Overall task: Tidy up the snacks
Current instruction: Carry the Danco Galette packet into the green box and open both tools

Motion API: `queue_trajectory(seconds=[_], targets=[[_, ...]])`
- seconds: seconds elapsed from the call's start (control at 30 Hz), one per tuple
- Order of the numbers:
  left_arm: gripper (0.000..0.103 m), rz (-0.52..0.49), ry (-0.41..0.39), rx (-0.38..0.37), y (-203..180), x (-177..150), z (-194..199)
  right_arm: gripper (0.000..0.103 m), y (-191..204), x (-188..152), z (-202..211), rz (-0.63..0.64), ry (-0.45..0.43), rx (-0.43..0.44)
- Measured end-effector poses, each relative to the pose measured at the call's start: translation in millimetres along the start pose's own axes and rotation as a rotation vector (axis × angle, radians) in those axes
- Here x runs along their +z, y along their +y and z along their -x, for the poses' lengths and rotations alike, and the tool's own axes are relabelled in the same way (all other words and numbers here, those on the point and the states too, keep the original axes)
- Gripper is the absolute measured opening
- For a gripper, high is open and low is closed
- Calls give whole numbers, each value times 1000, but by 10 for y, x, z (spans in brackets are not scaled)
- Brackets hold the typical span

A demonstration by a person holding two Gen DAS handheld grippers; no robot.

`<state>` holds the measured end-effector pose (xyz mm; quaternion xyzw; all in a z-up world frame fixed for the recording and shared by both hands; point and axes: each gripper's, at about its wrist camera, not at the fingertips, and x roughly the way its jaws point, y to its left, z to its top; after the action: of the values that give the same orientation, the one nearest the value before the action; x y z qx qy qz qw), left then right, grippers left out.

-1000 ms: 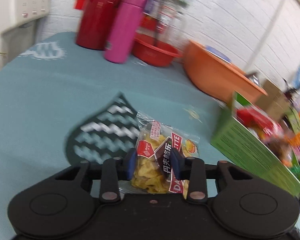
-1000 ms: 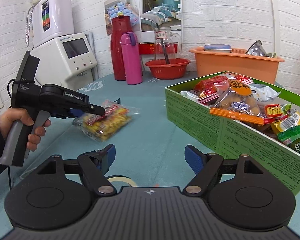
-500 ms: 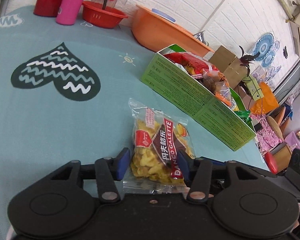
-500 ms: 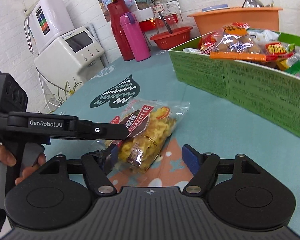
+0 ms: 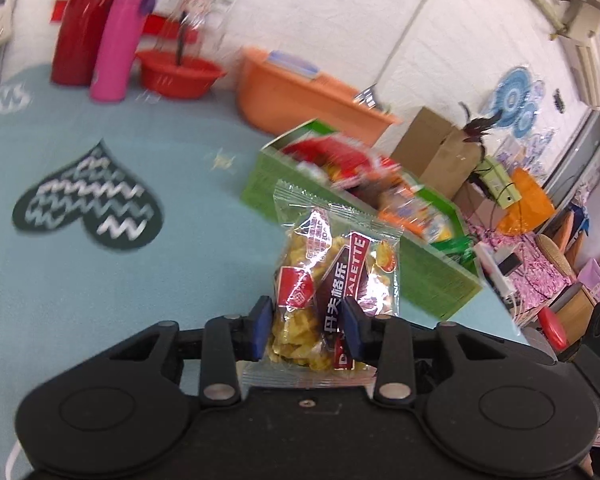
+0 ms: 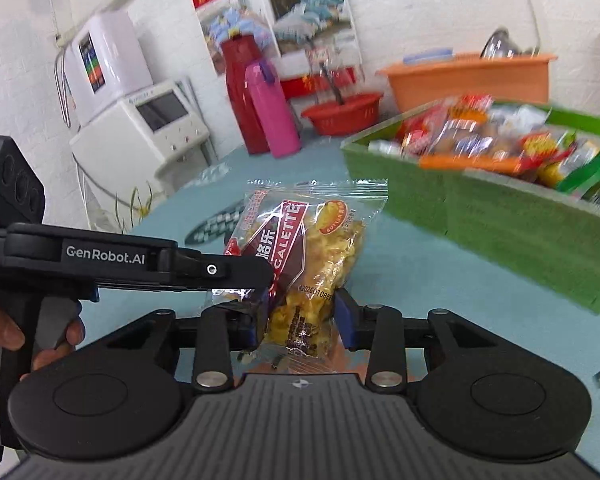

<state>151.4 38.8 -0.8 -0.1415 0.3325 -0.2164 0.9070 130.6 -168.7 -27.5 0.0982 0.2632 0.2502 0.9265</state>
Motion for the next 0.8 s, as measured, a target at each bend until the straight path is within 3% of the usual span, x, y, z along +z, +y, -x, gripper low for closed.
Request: queue_trajectory(seconds=[0.17, 0.4, 0.8], targets=[[64, -78, -66, -67, -400, 261, -5, 62, -113, 204, 343, 18, -139, -43], [64, -152, -81, -135, -901, 529, -367, 62, -497, 416, 599, -15, -258, -119], [64, -199, -11, -175, -1304, 804, -1233, 62, -1284, 580, 601, -121, -299, -205]])
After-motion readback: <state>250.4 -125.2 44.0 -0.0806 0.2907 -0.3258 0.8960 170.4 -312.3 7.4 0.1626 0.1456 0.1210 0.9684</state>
